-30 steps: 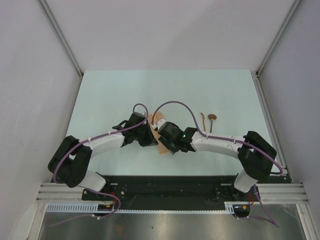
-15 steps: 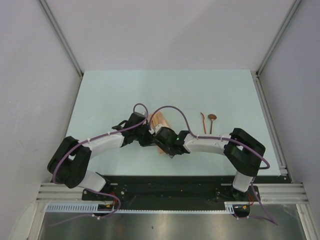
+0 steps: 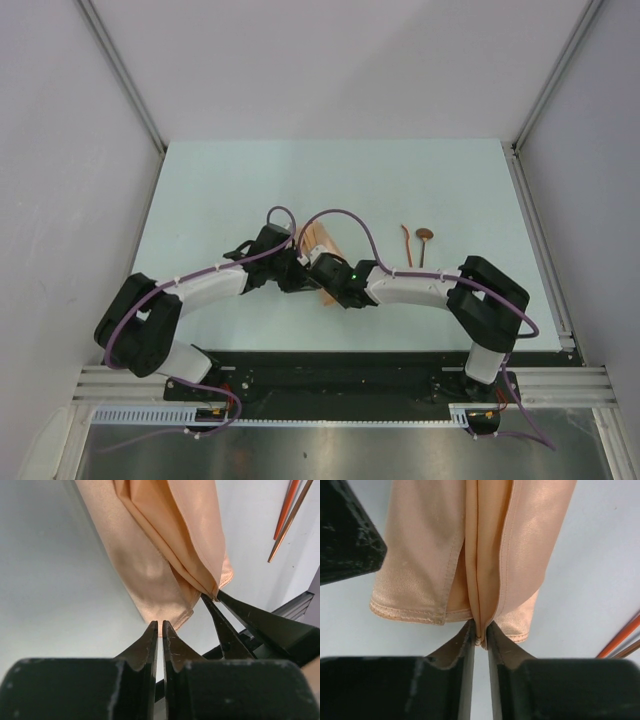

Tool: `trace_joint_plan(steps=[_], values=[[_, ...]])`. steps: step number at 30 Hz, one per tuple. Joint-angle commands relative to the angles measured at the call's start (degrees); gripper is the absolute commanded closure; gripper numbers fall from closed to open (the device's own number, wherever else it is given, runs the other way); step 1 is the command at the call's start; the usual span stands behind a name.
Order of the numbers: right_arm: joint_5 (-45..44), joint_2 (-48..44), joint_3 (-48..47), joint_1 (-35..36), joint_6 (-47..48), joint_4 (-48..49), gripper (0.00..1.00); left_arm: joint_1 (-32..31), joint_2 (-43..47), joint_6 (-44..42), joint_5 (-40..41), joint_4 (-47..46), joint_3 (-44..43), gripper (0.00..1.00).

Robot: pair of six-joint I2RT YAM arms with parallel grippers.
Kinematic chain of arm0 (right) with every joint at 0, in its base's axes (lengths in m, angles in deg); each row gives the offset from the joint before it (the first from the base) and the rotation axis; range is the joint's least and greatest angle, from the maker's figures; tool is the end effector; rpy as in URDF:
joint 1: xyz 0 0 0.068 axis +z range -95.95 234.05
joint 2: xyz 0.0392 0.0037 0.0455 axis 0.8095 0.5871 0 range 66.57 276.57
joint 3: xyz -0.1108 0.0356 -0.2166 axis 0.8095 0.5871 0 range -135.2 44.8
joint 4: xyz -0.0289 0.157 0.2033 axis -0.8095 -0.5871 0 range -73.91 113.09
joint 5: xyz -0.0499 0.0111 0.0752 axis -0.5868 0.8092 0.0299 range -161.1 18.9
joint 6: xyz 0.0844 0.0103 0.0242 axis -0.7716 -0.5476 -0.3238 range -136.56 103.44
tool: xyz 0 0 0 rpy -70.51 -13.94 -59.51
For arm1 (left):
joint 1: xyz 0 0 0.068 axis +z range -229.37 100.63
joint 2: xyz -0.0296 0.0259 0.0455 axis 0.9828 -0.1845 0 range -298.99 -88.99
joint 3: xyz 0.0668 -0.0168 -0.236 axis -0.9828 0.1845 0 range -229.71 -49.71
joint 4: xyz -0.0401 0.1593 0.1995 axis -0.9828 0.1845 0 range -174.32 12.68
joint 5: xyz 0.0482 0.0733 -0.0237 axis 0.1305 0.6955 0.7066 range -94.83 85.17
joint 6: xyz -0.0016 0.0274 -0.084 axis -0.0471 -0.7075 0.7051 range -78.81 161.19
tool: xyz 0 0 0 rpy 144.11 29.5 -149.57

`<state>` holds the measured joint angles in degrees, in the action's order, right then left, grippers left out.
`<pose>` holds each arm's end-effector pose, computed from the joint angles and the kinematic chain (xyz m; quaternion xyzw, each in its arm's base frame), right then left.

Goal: Fold the napkin into a case and place the utensils inside
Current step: Smooth out the smaller rectangle-folded napkin at the center of the board.

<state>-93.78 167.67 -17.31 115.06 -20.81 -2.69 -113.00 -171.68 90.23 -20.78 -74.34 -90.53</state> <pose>0.1979 0.2948 0.1071 -0.4170 0.8622 -0.0461 0.2839 0.2399 -0.1854 0.1134 -0.0805 0.9336 -0.3122 0.1564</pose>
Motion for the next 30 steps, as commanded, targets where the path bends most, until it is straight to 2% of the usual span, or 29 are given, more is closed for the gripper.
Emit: trace_joint_plan(steps=[1, 3, 5, 11, 15, 20, 25, 30], values=[[-1.7, -4.5, -3.6, 0.3, 0.5, -1.4, 0.87, -0.2, 0.2, -0.4, -1.9, -2.5, -0.8, 0.88], [-1.5, -4.9, -4.0, 0.3, 0.6, -1.6, 0.95, -0.1, -0.4, -0.3, -2.2, -2.7, -0.8, 0.85], [-1.2, -4.8, -4.2, 0.3, 0.6, -2.0, 1.0, -0.1, -0.6, -0.1, -2.5, -3.0, -0.9, 0.81], [2.5, -5.4, -5.3, -1.7, -2.3, -2.7, 1.0, -0.2, -1.5, -0.1, -4.4, -4.2, -1.2, 0.63], [8.9, -7.2, -5.2, -4.8, -5.9, -2.5, 1.0, -1.5, -2.5, -0.8, -5.1, -5.1, -1.8, 0.59], [16.9, -8.8, -3.7, -8.6, -9.3, -1.4, 1.0, -3.8, -1.5, -5.2, 1.1, -5.1, -1.5, 0.64], [21.3, -10.2, -2.9, -10.4, -11.5, -0.5, 1.0, -7.7, -0.8, -9.9, 7.3, -4.2, -2.2, 0.6], [24.9, -10.0, -2.8, -11.4, -12.3, 0.2, 1.0, -13.0, 0.2, -12.4, 19.8, -0.1, -5.0, 0.6]])
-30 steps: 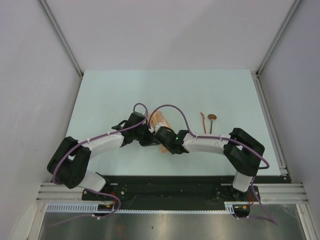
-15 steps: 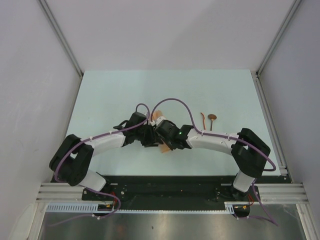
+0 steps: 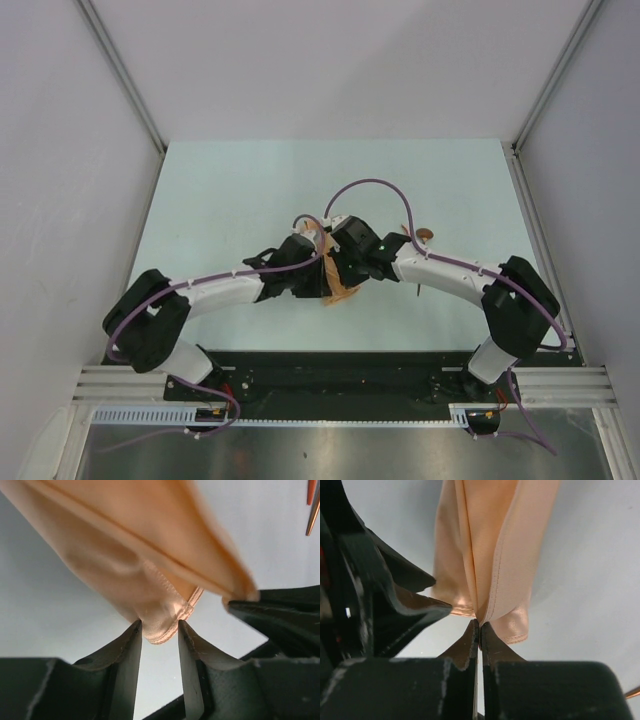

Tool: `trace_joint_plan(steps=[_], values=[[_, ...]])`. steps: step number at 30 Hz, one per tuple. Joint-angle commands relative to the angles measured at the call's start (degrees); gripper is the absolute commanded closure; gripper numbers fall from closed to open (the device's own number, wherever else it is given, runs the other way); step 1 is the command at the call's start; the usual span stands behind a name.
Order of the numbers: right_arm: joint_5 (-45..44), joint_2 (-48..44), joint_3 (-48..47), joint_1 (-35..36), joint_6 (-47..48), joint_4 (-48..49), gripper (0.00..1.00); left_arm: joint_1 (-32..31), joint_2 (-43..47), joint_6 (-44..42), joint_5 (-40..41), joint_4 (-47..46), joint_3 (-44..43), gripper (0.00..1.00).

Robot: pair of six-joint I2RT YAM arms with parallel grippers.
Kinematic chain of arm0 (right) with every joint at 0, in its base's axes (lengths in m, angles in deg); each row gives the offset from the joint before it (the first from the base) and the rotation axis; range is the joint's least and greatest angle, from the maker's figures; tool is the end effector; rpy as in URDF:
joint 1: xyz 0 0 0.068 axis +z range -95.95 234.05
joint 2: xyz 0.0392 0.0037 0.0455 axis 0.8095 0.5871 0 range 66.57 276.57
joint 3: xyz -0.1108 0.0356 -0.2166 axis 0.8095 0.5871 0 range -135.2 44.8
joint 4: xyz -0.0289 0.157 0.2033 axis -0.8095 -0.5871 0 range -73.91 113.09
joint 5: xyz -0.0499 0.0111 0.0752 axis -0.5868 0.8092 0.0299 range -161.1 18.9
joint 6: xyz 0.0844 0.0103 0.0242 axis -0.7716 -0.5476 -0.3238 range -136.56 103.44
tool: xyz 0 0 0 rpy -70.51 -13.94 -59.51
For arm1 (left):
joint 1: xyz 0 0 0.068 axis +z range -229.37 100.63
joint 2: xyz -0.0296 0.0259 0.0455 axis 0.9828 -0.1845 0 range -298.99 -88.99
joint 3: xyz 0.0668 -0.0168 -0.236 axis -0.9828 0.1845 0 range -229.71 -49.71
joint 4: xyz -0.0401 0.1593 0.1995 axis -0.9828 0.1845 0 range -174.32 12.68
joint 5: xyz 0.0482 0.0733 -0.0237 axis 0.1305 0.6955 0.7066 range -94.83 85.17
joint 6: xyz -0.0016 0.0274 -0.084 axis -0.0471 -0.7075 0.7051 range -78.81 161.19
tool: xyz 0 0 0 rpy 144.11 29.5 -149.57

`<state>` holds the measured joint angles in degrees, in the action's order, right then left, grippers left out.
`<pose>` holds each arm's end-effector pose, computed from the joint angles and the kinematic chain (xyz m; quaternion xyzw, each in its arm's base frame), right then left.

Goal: Fold the napkin into a case and place the utensils inside
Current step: Smooth out the smaller rectangle-folded napkin at the center of the board.

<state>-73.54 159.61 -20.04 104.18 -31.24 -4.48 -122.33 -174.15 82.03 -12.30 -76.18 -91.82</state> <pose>0.2332 0.2741 0.1618 -0.2850 0.9120 0.1405 0.2594 0.2221 -0.2207 0.1092 0.0391 0.9406 -0.2671 0.2057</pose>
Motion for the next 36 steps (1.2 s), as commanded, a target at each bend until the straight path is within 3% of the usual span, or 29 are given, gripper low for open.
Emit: trace_joint_plan(steps=[1, 6, 11, 12, 14, 20, 26, 31, 36], values=[[4.6, -2.2, -0.1, -0.5, -1.8, 2.0, 1.0, -4.5, 3.2, -4.6, 12.8, 2.4, -3.7, 0.6], [4.0, -2.6, -0.2, -0.5, -1.4, 1.5, 1.0, -3.9, 9.1, 2.2, 14.2, 4.7, 0.2, 0.68], [4.4, -3.1, 0.4, -0.3, -1.5, 1.7, 1.0, -1.2, 10.2, 6.8, 11.5, 7.9, 0.6, 0.88], [4.2, -3.2, 0.3, -0.3, -1.5, 1.6, 1.0, -0.1, 9.2, 7.7, 8.4, 9.1, 0.4, 0.96], [4.4, -3.6, 0.3, -0.1, -1.5, 1.7, 1.0, 2.9, 5.7, 8.5, 5.0, 9.7, -0.1, 1.0], [4.3, -3.7, -0.4, 0.1, -1.2, 1.5, 1.0, 3.8, 0.4, 8.4, 4.8, 10.3, -2.4, 1.0], [4.7, -2.7, -0.1, 0.7, -1.3, 1.9, 1.0, 3.5, -3.3, 9.3, -1.7, 2.9, -2.9, 1.0], [4.6, -1.7, -0.5, 1.5, -1.4, 2.0, 1.0, 1.7, -3.0, 10.0, -1.1, 1.3, -4.4, 1.0], [4.7, -1.2, -0.6, 1.6, -1.5, 2.3, 1.0, 0.8, -7.3, 9.0, -2.7, 3.5, -8.5, 1.0]])
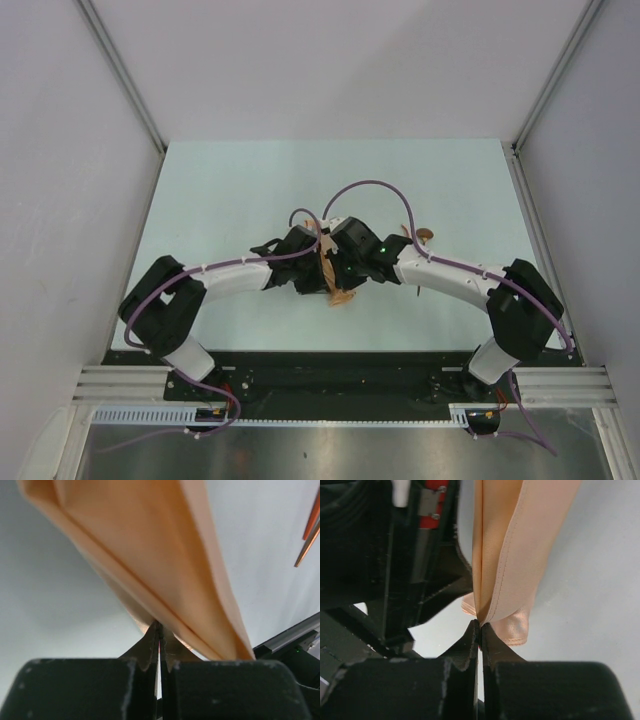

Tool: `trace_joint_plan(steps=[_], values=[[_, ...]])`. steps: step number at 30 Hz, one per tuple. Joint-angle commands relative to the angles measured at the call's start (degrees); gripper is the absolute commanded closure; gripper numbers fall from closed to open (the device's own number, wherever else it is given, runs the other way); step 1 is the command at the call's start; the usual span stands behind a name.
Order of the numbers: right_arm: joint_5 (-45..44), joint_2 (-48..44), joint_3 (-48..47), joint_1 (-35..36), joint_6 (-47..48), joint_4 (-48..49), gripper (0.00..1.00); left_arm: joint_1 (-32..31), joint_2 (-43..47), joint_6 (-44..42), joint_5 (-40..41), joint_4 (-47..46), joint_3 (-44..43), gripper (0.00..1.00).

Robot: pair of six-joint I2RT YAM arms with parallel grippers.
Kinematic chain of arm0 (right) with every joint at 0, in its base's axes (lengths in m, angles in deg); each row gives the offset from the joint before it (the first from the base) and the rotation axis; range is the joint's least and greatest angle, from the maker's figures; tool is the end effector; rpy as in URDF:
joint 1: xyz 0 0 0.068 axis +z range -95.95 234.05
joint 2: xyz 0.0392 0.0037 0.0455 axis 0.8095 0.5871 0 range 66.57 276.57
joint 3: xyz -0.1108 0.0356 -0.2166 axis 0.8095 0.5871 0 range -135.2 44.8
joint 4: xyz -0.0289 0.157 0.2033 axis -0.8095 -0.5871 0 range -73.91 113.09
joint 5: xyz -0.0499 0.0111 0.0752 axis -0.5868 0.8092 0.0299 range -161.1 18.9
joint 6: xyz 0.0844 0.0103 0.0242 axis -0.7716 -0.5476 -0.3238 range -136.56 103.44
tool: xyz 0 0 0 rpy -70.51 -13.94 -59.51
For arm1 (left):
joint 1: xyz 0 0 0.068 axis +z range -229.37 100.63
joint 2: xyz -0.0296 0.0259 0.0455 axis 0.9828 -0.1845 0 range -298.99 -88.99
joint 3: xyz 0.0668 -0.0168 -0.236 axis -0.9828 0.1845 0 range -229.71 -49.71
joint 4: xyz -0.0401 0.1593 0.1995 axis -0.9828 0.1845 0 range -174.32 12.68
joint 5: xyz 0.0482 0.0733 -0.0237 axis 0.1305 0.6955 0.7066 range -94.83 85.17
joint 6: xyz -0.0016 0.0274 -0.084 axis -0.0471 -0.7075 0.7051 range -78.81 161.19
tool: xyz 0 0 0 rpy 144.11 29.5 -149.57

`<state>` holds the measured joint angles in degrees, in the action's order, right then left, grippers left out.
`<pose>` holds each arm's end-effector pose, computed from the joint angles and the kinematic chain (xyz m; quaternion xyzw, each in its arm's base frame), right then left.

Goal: Fold the napkin into a case and place the utensils inside
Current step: Smooth out the smaller rectangle-folded napkin at the center of the board.

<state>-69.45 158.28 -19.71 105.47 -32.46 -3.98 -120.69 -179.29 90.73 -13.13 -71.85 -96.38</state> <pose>0.2219 0.2819 0.1685 -0.2945 0.9049 0.1814 0.2478 0.2346 -0.2212 0.1002 -0.0473 0.9531 -0.2557 0.1547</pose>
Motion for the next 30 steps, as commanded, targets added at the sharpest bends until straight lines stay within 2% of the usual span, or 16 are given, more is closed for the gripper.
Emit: trace_joint_plan(steps=[1, 6, 13, 18, 26, 30], values=[[0.7, 0.2, -0.9, 0.2, -0.4, 1.8, 1.0, -1.0, -1.9, 0.3, -1.7, -0.9, -3.4, 1.0], [1.0, 0.5, -0.9, 0.1, -0.4, 1.7, 1.0, -1.0, 1.3, -2.9, 1.6, 3.8, -3.5, 1.0], [0.5, 0.2, -1.4, 0.1, -0.4, 0.9, 1.0, -0.5, 5.3, -4.8, 2.0, 8.0, -3.9, 0.99], [0.4, 0.0, -1.4, -0.1, -0.4, 0.6, 1.0, 0.2, 4.7, -4.2, 1.0, 6.3, -3.5, 0.99], [1.2, 0.1, -1.1, -0.1, -0.6, 0.8, 1.0, 0.3, -0.5, -1.8, -2.6, -3.0, -3.6, 1.0], [1.8, 0.3, -1.1, -0.1, -1.0, 1.1, 1.0, 0.3, -4.5, -1.3, -3.6, -3.9, -4.4, 1.0]])
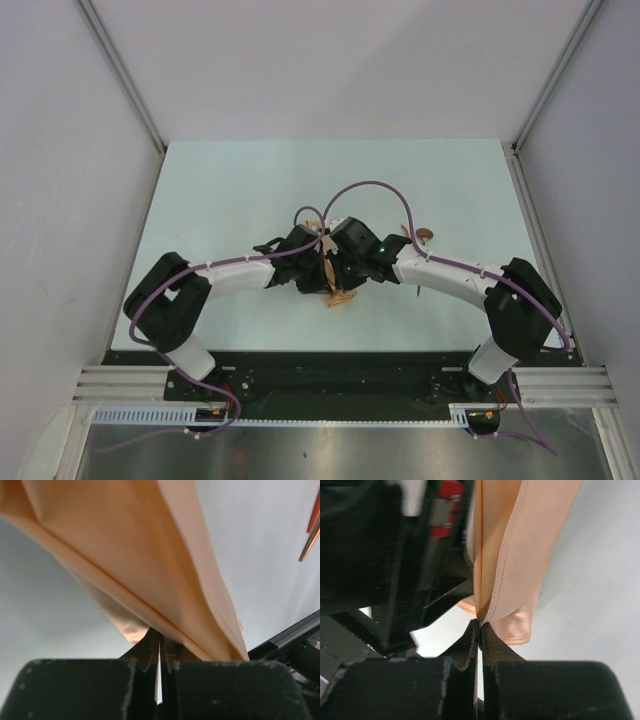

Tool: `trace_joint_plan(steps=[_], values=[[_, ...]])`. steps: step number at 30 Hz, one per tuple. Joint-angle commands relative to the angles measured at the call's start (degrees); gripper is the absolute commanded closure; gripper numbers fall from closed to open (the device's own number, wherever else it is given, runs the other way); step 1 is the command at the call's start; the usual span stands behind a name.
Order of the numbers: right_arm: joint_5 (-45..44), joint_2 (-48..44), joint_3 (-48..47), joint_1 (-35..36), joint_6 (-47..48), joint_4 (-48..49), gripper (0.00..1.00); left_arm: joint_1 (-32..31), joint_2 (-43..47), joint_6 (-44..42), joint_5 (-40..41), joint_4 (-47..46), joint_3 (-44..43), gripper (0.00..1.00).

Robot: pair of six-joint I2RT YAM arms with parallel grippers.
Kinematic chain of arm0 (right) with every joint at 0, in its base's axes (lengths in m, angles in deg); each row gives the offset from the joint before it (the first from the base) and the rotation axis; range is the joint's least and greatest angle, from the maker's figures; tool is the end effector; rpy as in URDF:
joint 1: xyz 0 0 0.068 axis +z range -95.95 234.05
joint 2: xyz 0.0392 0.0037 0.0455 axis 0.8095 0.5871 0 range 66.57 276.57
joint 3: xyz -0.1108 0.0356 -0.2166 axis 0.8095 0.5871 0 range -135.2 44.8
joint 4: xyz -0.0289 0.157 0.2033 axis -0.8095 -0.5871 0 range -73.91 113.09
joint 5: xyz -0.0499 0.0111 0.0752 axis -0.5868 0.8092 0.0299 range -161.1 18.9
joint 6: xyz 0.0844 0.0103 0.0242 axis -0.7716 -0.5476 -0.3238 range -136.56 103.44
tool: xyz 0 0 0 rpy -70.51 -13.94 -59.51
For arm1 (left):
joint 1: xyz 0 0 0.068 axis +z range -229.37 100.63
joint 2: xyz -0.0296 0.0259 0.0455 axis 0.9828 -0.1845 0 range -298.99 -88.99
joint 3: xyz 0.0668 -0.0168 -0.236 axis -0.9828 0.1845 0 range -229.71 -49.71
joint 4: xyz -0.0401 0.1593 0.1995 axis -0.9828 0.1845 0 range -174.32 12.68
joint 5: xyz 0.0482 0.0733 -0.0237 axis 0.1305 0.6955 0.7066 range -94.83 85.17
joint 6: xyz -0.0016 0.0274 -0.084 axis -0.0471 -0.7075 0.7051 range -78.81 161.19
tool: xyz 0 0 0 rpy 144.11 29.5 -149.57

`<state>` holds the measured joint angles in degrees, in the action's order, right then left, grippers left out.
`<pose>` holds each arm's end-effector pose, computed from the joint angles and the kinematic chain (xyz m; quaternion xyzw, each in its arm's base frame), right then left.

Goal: Fold the napkin into a case and place the utensils inside
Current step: Smooth out the smaller rectangle-folded napkin at the center of the board.

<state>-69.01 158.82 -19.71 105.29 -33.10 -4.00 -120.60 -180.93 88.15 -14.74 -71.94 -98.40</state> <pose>0.2226 0.2819 0.1653 -0.2895 0.9081 0.1829 0.2411 0.2398 -0.2280 0.1025 -0.0221 0.9519 -0.2640 0.1540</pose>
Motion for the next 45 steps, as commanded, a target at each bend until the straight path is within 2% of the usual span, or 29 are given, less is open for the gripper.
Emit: trace_joint_plan(steps=[1, 4, 8, 16, 26, 28, 32, 34, 37, 42, 45], values=[[1.5, 0.0, -1.2, 0.2, -0.4, 1.3, 1.0, 0.1, -2.5, 1.6, -2.0, -6.1, -2.0, 1.0], [2.0, 0.3, -0.9, 0.2, -1.0, 1.8, 1.0, 0.0, -0.9, 1.6, 0.1, -10.4, 0.4, 0.99], [2.8, 1.3, -0.7, 0.2, -1.3, 2.1, 1.0, 0.0, -1.8, 0.2, -1.4, -9.3, -0.1, 0.99], [5.2, 3.2, -1.1, -0.1, -2.5, 2.6, 1.0, 0.0, 1.0, -0.4, -3.0, -10.2, 6.1, 0.98], [6.8, 4.8, 0.3, -0.4, -5.2, 5.0, 1.0, 0.0, 2.7, -0.8, -4.0, -17.1, 7.6, 0.94], [7.0, 4.9, 0.2, -0.5, -5.3, 4.8, 1.0, 0.1, 3.3, -1.5, -3.5, -13.7, 6.8, 0.92], [7.3, 4.6, 0.4, -1.1, -4.8, 4.4, 1.0, 0.8, 11.4, -2.0, -1.6, -5.0, 7.6, 0.83], [7.6, 5.0, 0.3, -1.1, -4.6, 4.3, 1.0, 0.9, 14.4, -2.6, 1.0, 2.2, 7.0, 0.83], [8.5, 5.5, 0.3, -1.1, -4.6, 5.2, 1.0, 2.7, 17.7, -3.4, 5.2, 8.0, 6.6, 0.85], [9.6, 8.1, 0.7, -0.2, -5.4, 6.8, 1.0, 10.7, 18.6, -2.7, 4.5, 6.2, 7.2, 0.89], [10.1, 9.4, 1.8, -0.1, -5.7, 7.9, 1.0, 13.9, 16.7, -2.4, 3.5, 1.1, 4.8, 0.84]])
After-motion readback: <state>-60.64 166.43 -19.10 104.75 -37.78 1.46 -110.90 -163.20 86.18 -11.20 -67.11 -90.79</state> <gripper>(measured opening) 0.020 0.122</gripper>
